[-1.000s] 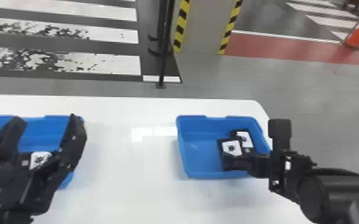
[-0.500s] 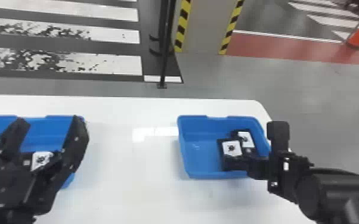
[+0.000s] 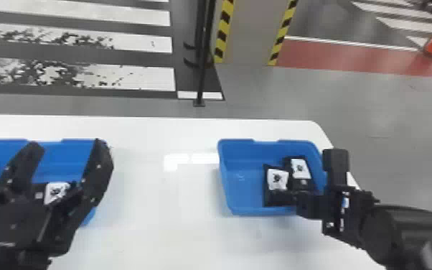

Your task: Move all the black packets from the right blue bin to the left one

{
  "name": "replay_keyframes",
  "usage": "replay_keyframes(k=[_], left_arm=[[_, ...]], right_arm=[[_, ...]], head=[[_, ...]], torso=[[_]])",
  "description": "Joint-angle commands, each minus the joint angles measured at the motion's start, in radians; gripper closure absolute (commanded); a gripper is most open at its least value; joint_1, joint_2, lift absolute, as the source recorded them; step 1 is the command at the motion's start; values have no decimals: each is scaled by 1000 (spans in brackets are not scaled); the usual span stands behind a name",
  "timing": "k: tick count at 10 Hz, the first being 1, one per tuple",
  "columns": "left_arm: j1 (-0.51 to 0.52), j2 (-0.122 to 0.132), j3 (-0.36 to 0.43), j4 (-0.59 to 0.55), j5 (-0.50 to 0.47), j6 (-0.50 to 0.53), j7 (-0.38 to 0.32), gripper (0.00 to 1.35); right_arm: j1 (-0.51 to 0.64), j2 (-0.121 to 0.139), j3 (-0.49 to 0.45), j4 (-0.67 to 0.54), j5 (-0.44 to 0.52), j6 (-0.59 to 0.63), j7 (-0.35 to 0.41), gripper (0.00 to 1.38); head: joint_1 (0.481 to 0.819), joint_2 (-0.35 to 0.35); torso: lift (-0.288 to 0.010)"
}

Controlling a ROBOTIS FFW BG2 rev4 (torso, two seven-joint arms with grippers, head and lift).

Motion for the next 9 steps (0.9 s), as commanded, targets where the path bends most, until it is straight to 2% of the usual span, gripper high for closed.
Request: replay_keyframes(k=[1,3,4,5,6,7,8,9], left_arm=[[0,0,0,3,2,-2,0,108],[-3,0,-6,8,10,-12,0,104],[-8,0,-12,8,14,-12,0,110],[-15,5,-24,8,46,12,-5,105],[-30,5,-26,8,92,69,-29,111],[-49,-2,-16,8,134,157,-57,111],[-69,-6,-8,8,156,216,-83,111],[-81,-6,-10,8,176,223,-89,111]], right_arm=[[26,1,0,-26,-30,-68,0,1107],[63,4,0,-109,-94,-218,12,1107],[61,4,0,-112,-146,-311,58,1107],[29,3,10,-41,-230,-449,156,1107],[-25,-25,106,62,-381,-584,250,1107],[-94,-56,229,180,-531,-665,345,1107],[-116,-62,301,195,-591,-684,388,1107],[-116,-69,373,180,-656,-684,411,1107]], head=[[695,-202],[695,-186],[695,-172],[695,-149],[695,-118],[695,-102],[695,-46],[695,-1]], torso=[[-140],[-140],[-140],[-140],[-140],[-140],[-140],[-140]])
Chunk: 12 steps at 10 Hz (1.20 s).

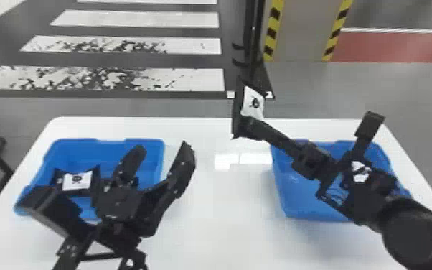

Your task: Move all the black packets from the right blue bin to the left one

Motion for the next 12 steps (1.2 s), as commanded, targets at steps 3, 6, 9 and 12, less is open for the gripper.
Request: replay_keyframes(k=[3,6,9,12], left_arm=[[-46,-2,-1,0,39,19,-10,111],[-39,-2,5,0,49,14,-10,111],[-34,-5,15,0,53,59,-10,111],[-32,-5,15,0,29,37,0,832]], right_arm=[[-3,-25,228,-9,-150,26,23,1107],[-11,-31,268,-4,-156,38,17,1107],[-38,-37,350,-14,-180,43,9,1107],[-38,-39,360,-19,-182,55,7,1107]], head=[[695,110],[695,180],[695,217],[695,246]], torso=[[-140],[-140],[-140],[-140]])
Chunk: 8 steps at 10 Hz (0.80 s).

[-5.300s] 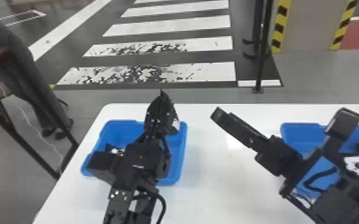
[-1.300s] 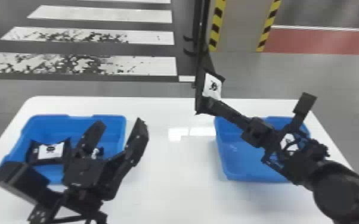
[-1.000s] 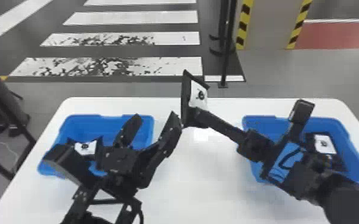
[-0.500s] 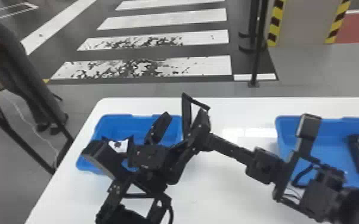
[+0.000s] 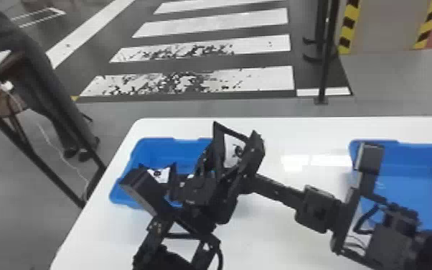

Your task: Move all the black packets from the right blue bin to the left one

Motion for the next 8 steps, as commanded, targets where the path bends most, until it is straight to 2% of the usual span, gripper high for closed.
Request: replay_keyframes(k=[1,2,4,5,6,7,8], left_arm=[[0,0,-1,0,-41,-24,8,1119],[0,0,-3,0,-67,-24,11,1207],[-2,7,-17,-5,-85,11,9,1207],[-5,7,-19,-5,-89,6,8,1207],[-2,7,-19,-5,-91,-4,8,1207],[-2,7,-15,-5,-93,-9,8,1207],[-7,0,5,-5,-112,-19,8,1207]], right_arm=[[0,-1,1,0,-6,1,0,1107],[0,-1,1,0,-8,1,0,1107],[3,-1,1,2,-22,-24,0,1107],[5,-1,1,10,-38,-36,0,1046],[7,-1,1,15,-36,-41,0,703],[7,-2,1,7,-12,-41,0,162],[10,-2,-1,7,-14,-41,2,-2]], head=[[695,252],[695,256],[695,255],[695,246],[695,238],[695,235],[695,235]], torso=[[-140],[-140],[-140],[-140],[-140],[-140],[-140]])
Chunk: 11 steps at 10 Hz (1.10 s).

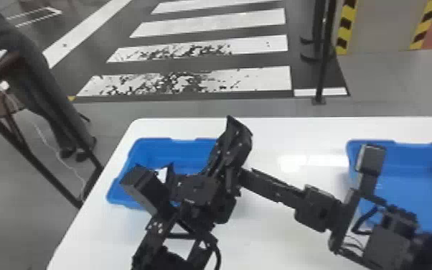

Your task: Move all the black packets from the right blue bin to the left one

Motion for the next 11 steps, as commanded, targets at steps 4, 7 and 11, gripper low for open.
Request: replay_keyframes(k=[4,7,11], left_arm=[[-184,-48,294,270,-372,-53,29,1207],[-233,-49,345,408,-338,50,35,869],[-130,-46,212,304,-56,-154,-39,167]], right_arm=[[6,0,-5,8,-44,-12,0,88],[28,0,-59,-1,-30,-39,-1,91],[31,4,-234,-92,249,47,-41,87]], head=[[695,331],[695,350],[695,316]], torso=[[-140],[-140],[-140]])
